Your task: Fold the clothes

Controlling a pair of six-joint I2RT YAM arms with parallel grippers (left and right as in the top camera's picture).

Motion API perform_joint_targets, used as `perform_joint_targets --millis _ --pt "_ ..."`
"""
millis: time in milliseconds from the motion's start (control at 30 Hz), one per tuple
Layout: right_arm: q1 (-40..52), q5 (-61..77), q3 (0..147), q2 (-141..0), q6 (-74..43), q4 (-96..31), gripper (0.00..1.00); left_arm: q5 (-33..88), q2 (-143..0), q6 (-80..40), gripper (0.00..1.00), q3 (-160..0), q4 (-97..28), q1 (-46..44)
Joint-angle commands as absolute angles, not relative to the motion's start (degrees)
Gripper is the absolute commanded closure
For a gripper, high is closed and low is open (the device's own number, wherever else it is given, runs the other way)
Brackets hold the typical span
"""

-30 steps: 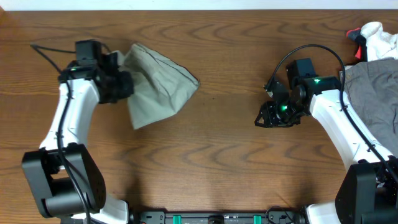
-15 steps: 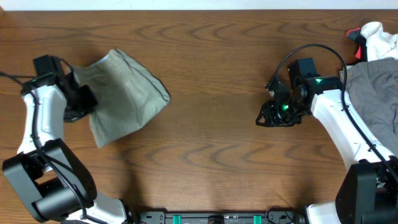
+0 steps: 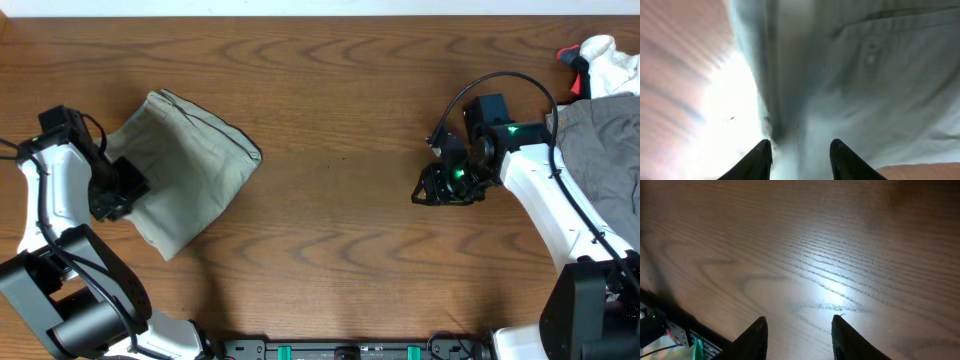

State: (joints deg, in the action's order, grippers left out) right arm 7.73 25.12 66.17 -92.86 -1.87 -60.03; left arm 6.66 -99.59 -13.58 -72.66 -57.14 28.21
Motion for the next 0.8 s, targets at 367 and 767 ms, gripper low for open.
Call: perform_joint_targets --millis 367,767 --pt "6.8 25.9 67.1 -92.2 -0.8 -58.5 0.57 7.2 -91.0 -7.2 0.94 -72.2 -49.5 24.2" --pt "6.6 25.9 67.1 -92.2 -0.8 -58.0 0.55 7.2 -104.6 14.5 0.94 -72.1 -42.1 6.1"
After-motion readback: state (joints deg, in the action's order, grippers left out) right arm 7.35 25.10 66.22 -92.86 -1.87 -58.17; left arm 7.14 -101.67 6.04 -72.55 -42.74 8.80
